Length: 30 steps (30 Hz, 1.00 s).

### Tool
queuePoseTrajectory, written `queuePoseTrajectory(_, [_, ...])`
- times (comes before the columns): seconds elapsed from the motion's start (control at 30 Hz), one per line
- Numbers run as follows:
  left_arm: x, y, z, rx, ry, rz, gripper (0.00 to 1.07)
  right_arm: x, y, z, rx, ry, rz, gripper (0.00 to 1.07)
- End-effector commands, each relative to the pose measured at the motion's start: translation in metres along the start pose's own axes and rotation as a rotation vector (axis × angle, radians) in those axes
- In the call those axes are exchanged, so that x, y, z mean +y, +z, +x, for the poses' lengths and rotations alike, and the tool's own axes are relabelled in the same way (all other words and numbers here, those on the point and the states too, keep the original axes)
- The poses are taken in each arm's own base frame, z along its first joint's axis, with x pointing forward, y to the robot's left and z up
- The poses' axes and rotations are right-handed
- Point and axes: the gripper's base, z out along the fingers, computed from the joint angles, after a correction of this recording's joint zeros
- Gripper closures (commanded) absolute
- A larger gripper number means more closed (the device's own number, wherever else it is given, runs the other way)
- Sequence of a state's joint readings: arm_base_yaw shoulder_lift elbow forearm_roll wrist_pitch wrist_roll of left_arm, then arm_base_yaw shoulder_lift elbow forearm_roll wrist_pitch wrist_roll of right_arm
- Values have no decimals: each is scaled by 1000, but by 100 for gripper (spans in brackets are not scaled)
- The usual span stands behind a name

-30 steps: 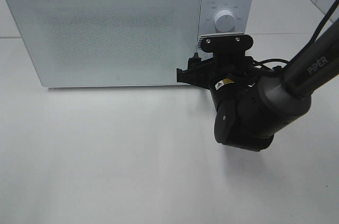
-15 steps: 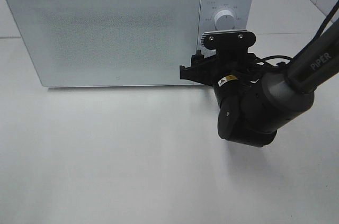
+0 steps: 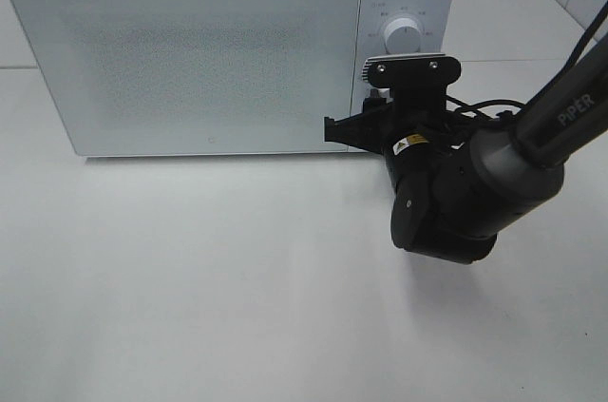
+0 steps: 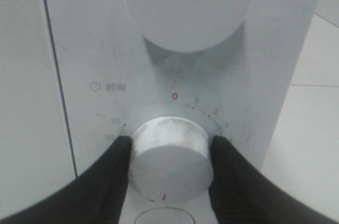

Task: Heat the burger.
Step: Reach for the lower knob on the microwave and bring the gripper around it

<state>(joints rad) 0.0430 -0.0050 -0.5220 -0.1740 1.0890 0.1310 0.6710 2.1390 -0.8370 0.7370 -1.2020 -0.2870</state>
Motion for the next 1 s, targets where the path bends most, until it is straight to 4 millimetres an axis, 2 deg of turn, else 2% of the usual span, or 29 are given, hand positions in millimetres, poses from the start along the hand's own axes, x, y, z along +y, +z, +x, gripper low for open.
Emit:
queuePoseTrajectory(0.03, [-1, -2, 1, -30, -2, -1, 9, 0, 2, -16, -98, 7, 2, 101])
queuePoseTrajectory(0.13, [-1, -2, 1, -30, -2, -1, 9, 0, 2, -17, -109, 7, 5, 107])
queuePoseTrajectory(0.43, [-1, -2, 1, -30, -2, -1, 9, -1, 1, -21, -156, 32, 9, 106])
queuePoseTrajectory(0.57, [-1, -2, 1, -30, -2, -1, 9, 3, 0, -24, -192, 110, -38, 106])
queuePoseTrajectory(0.6, [-1, -2, 1, -30, -2, -1, 9, 5, 0, -25, -197, 183, -70, 106])
queuePoseTrajectory(0.7, [-1, -2, 1, -30, -2, -1, 9, 6, 0, -25, -198, 228, -91, 106])
queuePoseTrajectory(0.77, [-1, -2, 1, -30, -2, -1, 9, 11, -1, -26, -190, 419, -166, 106])
queuePoseTrajectory(0.83, [-1, -2, 1, -30, -2, -1, 9, 12, -1, -26, -186, 462, -178, 106])
queuePoseTrajectory(0.87, [-1, -2, 1, -30, -2, -1, 9, 14, -1, -27, -177, 553, -207, 107])
queuePoseTrajectory(0.97, [-1, -2, 1, -30, -2, -1, 9, 14, -1, -27, -171, 618, -219, 107])
queuePoseTrajectory(1.0, [-1, -2, 1, -30, -2, -1, 9, 15, -2, -27, -159, 711, -239, 107])
